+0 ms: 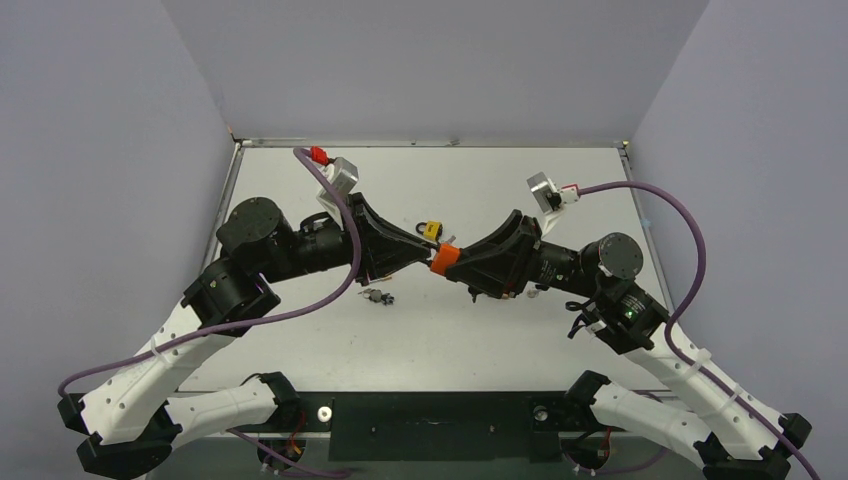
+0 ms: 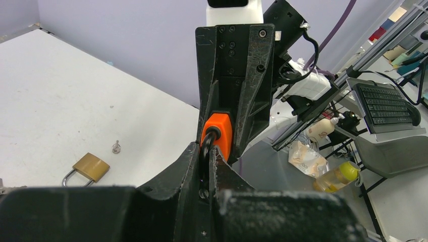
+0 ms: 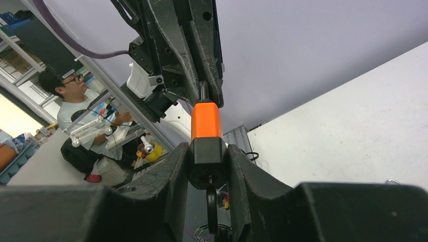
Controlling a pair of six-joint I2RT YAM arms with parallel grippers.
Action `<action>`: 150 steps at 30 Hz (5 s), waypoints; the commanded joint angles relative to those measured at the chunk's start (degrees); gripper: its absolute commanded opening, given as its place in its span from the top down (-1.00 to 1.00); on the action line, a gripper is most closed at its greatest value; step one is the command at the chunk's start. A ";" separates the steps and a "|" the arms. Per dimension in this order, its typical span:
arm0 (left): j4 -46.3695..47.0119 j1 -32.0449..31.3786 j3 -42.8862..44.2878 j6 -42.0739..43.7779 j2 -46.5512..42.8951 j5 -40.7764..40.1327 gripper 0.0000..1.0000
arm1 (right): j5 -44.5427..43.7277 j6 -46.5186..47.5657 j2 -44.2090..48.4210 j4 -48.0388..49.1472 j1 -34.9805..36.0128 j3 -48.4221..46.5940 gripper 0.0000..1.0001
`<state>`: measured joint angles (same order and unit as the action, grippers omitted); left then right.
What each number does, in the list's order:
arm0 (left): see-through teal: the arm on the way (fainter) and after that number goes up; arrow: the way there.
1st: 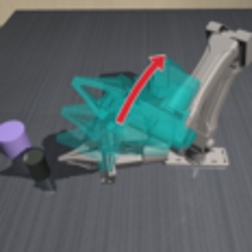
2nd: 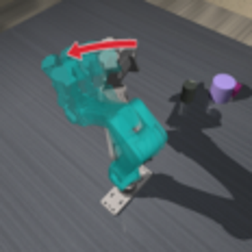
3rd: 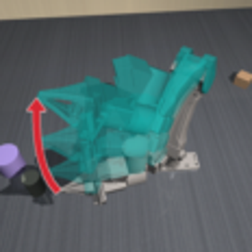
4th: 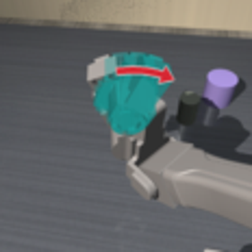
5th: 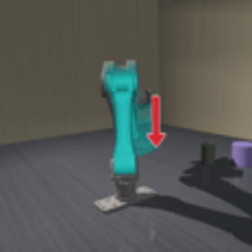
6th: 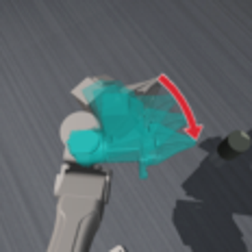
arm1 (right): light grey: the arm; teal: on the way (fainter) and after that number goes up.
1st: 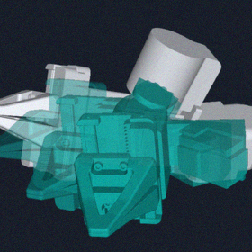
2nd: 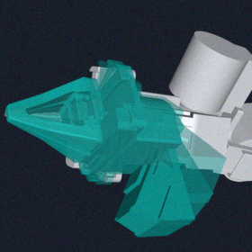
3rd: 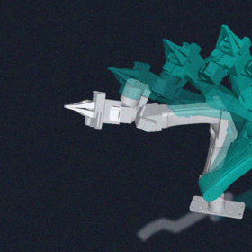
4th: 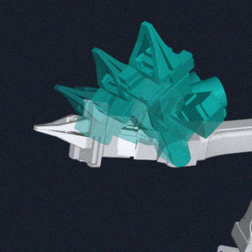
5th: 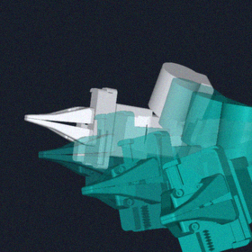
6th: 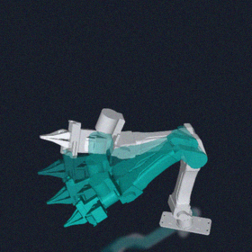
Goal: Lock with the key
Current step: Lock the lock, then place the key at the center of the board, then place the lock at the center of the board.
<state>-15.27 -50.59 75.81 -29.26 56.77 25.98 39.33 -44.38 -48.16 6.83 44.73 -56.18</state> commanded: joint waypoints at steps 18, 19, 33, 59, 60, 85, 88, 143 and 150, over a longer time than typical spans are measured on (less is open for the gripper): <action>-4.62 -6.19 -2.53 0.22 5.44 4.19 1.00 | -3.99 0.43 -4.21 8.11 2.38 -3.52 1.00; -4.89 -6.23 -2.43 0.19 5.18 2.50 1.00 | -4.35 0.87 -4.22 7.43 2.42 -3.55 1.00; -6.72 -1.06 1.49 -3.72 -2.12 -17.42 1.00 | -4.44 1.97 4.40 4.16 -3.73 4.98 -0.26; -2.73 1.03 2.15 -7.77 -4.23 -11.11 1.00 | 0.27 -1.43 3.46 10.42 -7.45 9.89 0.37; -2.57 1.42 1.99 -8.10 -4.33 -10.90 1.00 | 0.33 -1.47 3.43 10.45 -7.46 10.00 0.38; 1.39 4.81 0.39 -11.38 -3.28 -4.94 1.00 | 2.42 -2.94 2.28 12.13 -7.43 9.65 0.90; 1.26 5.09 0.29 -11.31 -3.20 -4.65 1.00 | 2.09 -2.63 2.39 11.72 -7.54 9.73 1.00; 37.46 4.40 -45.22 -23.73 25.97 -5.37 1.00 | -38.36 -3.77 -14.65 -9.25 2.43 27.48 1.00; 31.57 4.99 -42.67 -23.49 30.47 -6.95 0.85 | -39.02 -3.76 -20.96 -7.34 3.72 26.71 1.00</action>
<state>17.43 -45.78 30.41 -52.88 85.86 19.84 2.63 -47.46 -67.20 -4.69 47.81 -28.69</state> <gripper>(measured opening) 0.045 0.056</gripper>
